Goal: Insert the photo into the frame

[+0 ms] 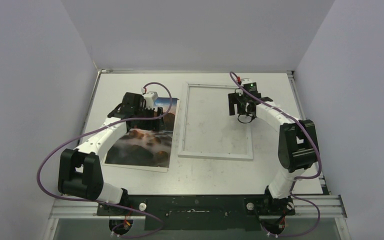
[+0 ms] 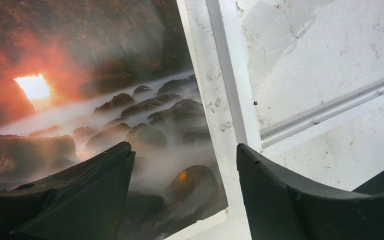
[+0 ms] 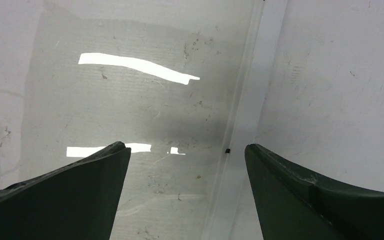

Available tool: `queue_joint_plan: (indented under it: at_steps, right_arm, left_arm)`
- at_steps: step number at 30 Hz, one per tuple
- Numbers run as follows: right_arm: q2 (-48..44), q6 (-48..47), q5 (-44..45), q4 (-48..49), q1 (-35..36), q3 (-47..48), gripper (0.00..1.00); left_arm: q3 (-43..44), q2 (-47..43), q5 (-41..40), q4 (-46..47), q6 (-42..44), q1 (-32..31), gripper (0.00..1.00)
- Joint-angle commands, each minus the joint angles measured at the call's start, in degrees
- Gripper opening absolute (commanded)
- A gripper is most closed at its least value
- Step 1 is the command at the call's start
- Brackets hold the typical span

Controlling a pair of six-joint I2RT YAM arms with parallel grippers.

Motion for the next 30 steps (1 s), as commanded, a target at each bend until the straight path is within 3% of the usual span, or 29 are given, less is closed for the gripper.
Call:
queue_joint_plan:
  at_steps: [1, 4, 6, 9, 13, 17, 20, 30]
  right_arm:
    - [-3.97, 0.36, 0.99, 1.39, 0.18, 0.91, 0.88]
    - [-4.42, 2.19, -0.07, 3.56, -1.0, 0.71, 0.86]
    - [-4.41, 3.62, 0.04, 5.29, -1.99, 1.17, 0.79]
    - [-2.92, 4.64, 1.54, 7.0, -2.27, 3.03, 0.62]
    - [1.39, 5.54, 4.76, 7.24, -2.33, 7.54, 0.28]
    - [5.57, 6.27, 6.43, 7.18, -2.32, 10.92, 0.11]
    - [7.79, 6.8, 7.98, 7.18, -2.41, 12.53, 0.06]
    - [11.6, 8.35, 9.6, 8.07, -2.6, 12.39, 0.05]
  left_arm:
    - [2.51, -1.92, 0.99, 0.44, 0.36, -0.26, 0.73]
    - [2.72, -1.68, 0.88, 0.34, 0.28, -0.23, 0.73]
    - [2.9, -1.51, 0.81, 0.21, 0.32, -0.25, 0.73]
    - [3.25, -1.4, 0.73, -0.23, 0.47, -0.24, 0.73]
    - [3.2, -1.57, 0.64, -0.35, 0.67, -0.09, 0.73]
    - [3.26, -1.57, 0.75, -0.54, 0.87, 0.11, 0.73]
    - [3.28, -1.57, 0.56, -0.73, 1.51, 0.29, 0.73]
    - [3.62, -1.57, 0.76, -0.84, 2.12, 0.27, 0.73]
